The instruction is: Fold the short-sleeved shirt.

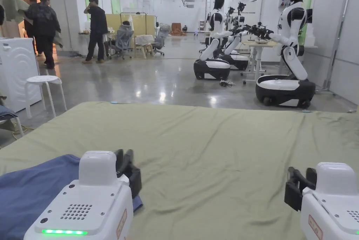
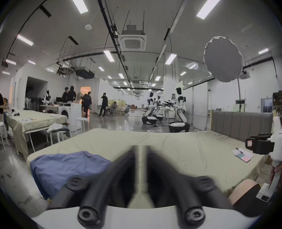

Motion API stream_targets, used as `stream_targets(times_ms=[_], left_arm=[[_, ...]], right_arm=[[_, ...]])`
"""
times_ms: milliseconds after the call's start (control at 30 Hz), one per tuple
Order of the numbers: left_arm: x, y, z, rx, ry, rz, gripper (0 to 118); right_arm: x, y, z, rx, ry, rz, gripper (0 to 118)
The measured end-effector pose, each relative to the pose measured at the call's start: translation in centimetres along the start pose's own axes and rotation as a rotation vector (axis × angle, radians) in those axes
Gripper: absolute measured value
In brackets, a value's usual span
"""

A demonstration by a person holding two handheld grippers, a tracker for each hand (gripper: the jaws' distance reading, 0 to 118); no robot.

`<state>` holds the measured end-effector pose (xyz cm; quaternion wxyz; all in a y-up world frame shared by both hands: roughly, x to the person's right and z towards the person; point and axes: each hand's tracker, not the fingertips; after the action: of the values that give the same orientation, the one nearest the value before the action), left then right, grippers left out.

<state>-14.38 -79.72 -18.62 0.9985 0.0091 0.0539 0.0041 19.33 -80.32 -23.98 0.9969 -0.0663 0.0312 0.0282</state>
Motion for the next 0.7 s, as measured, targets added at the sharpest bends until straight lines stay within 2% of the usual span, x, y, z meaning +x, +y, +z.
stream_targets(times_ms=[133,267,433,700], left_arm=[[0.2,0.1,-0.1,-0.026,-0.108,0.035,0],[1.0,0.0,0.0,-0.017,-0.115,-0.003,0],[1.4,-0.1,-0.2,-0.031,-0.156,0.002,0],[0.7,0.1,-0.4,-0.037,-0.143,0.001,0]], right_arm=[[0.1,-0.2,0.3,0.005,0.003,-0.004,1],[0.4,-0.1,0.8,0.027,0.008,-0.010,0],[0.5,0.0,0.8,0.029,0.017,-0.009,0],[-0.3,-0.1,0.7,0.026,0.042,0.006,0]])
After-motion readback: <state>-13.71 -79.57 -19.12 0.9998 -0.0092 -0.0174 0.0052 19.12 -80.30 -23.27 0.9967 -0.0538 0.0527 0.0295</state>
